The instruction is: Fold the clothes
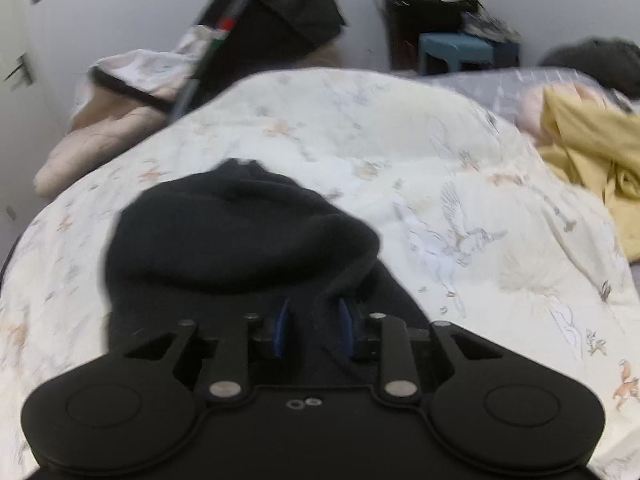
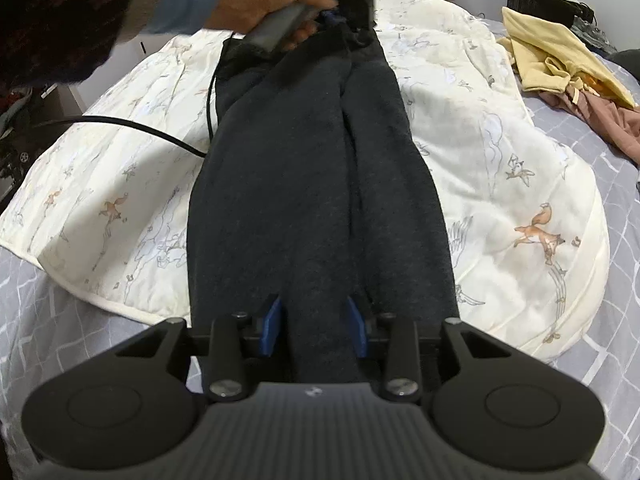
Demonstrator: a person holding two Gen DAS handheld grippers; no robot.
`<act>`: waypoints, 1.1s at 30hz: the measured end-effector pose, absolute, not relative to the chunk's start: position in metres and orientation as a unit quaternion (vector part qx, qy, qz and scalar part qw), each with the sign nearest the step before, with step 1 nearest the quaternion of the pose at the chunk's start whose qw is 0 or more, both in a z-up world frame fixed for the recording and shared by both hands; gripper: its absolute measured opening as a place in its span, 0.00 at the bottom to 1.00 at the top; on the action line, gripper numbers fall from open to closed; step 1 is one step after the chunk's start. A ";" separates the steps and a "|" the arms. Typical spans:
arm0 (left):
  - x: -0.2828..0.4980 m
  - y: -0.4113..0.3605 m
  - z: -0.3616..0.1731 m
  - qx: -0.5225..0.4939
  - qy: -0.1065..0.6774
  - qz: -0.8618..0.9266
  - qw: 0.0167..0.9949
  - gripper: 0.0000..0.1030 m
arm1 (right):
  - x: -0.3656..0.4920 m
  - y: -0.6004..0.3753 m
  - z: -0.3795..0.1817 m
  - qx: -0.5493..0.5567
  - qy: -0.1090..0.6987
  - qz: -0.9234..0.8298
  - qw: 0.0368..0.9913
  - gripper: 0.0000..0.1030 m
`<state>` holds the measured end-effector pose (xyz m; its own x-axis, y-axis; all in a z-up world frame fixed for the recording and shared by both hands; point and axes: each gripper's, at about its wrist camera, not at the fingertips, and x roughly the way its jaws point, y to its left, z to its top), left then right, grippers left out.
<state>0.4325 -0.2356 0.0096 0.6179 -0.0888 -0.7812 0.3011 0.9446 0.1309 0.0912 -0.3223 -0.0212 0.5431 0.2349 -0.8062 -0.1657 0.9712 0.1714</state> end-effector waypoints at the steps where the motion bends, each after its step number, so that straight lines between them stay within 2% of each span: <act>1: 0.425 -0.233 0.015 0.120 0.433 -0.120 0.885 0.35 | 0.091 -0.325 -0.020 0.043 0.463 0.115 0.878 0.39; 5: 0.356 -0.232 0.037 0.159 0.464 -0.170 0.855 0.39 | 0.092 -0.332 -0.018 0.058 0.459 0.117 0.879 0.39; 10: 0.291 -0.244 0.021 0.186 0.486 -0.168 0.837 0.39 | 0.087 -0.329 -0.015 0.059 0.452 0.121 0.882 0.39; 17: 0.271 -0.239 0.007 0.070 0.499 -0.130 0.854 0.39 | 0.071 -0.329 -0.008 0.058 0.439 0.116 0.889 0.39; 21: 0.260 -0.245 -0.002 0.083 0.496 -0.117 0.856 0.38 | 0.063 -0.327 -0.008 0.053 0.438 0.110 0.891 0.39; 23: 0.256 -0.245 -0.008 0.085 0.497 -0.112 0.856 0.36 | 0.060 -0.326 -0.008 0.052 0.439 0.107 0.891 0.39; 26: 0.251 -0.244 -0.011 0.097 0.480 -0.107 0.865 0.23 | 0.058 -0.324 -0.007 0.048 0.438 0.103 0.892 0.39; 27: 0.249 -0.242 -0.010 0.100 0.472 -0.107 0.869 0.14 | 0.057 -0.324 -0.007 0.047 0.438 0.102 0.892 0.39; 28: 0.248 -0.242 -0.010 0.101 0.468 -0.106 0.871 0.10 | 0.056 -0.323 -0.006 0.047 0.437 0.101 0.893 0.39; 33: 0.243 -0.235 0.008 0.051 0.442 -0.139 0.885 0.06 | 0.052 -0.322 -0.003 0.049 0.432 0.097 0.896 0.39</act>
<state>0.2429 -0.2350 0.0076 0.5704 -0.2006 -0.7965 0.2902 0.9564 -0.0330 0.0517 -0.3217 -0.0027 0.6086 0.2165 -0.7634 -0.1326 0.9763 0.1711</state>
